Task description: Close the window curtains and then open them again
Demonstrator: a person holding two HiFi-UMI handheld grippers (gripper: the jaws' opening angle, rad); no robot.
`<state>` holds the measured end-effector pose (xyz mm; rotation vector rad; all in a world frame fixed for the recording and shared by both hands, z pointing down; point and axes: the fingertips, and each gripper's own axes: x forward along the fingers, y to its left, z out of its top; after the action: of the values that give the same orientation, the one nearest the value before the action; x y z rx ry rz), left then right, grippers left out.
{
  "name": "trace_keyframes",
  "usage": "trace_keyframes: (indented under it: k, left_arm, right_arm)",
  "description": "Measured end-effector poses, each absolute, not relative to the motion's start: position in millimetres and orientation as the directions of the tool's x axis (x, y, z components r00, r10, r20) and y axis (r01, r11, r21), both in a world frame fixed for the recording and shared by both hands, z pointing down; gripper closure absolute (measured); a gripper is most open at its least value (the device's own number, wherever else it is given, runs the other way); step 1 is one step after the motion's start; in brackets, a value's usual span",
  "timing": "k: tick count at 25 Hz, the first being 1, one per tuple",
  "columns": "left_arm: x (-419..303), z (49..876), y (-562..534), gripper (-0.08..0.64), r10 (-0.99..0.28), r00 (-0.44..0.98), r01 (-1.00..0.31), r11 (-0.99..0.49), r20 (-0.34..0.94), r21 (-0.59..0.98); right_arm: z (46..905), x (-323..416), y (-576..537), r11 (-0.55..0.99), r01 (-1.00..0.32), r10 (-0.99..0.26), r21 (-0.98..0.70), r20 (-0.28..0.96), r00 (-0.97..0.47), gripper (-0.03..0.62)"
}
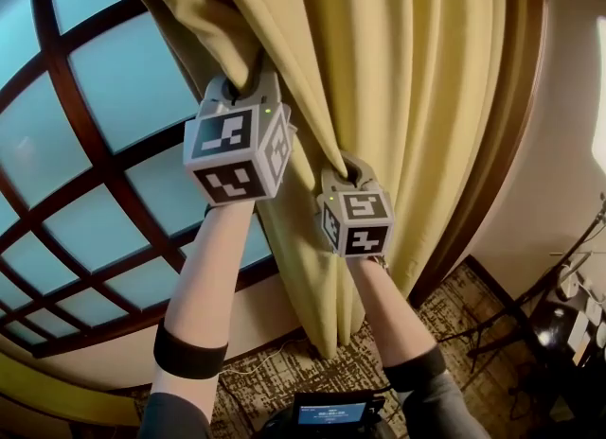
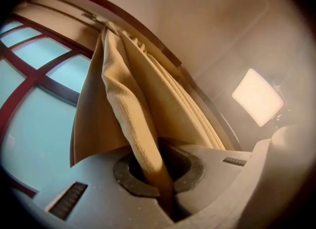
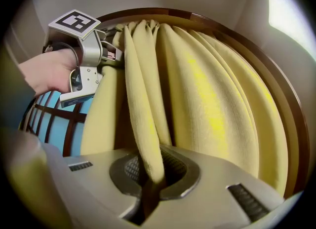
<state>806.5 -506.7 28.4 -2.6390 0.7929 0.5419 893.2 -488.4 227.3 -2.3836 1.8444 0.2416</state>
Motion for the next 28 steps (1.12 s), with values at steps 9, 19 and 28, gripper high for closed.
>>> trace_keyframes:
  k: [9,19,28]
  left_arm:
    - [839,10,-505,0.557,-0.426,0.750,-0.591,-0.775,-0.506,-0.224]
    - [957,55,-496,0.557,-0.349,0.846,-0.471,-0.843,-0.403,-0.258]
    - [1043,41,-460,0.558,-0.300,0.850,-0.434,-0.865,-0.433,-0.251]
  right_arm:
    - [211,947,-488,-0.286,-0.958,-0.923,-0.038,-0.259,0.285,0.571]
    - [234,1052,-473,-0.352,-0.929,-0.905,-0.115,-0.211,0.370,0.571]
    - [225,1142,-425,-0.444,-0.891,-0.860,-0.094,-0.236,0.453,0.571]
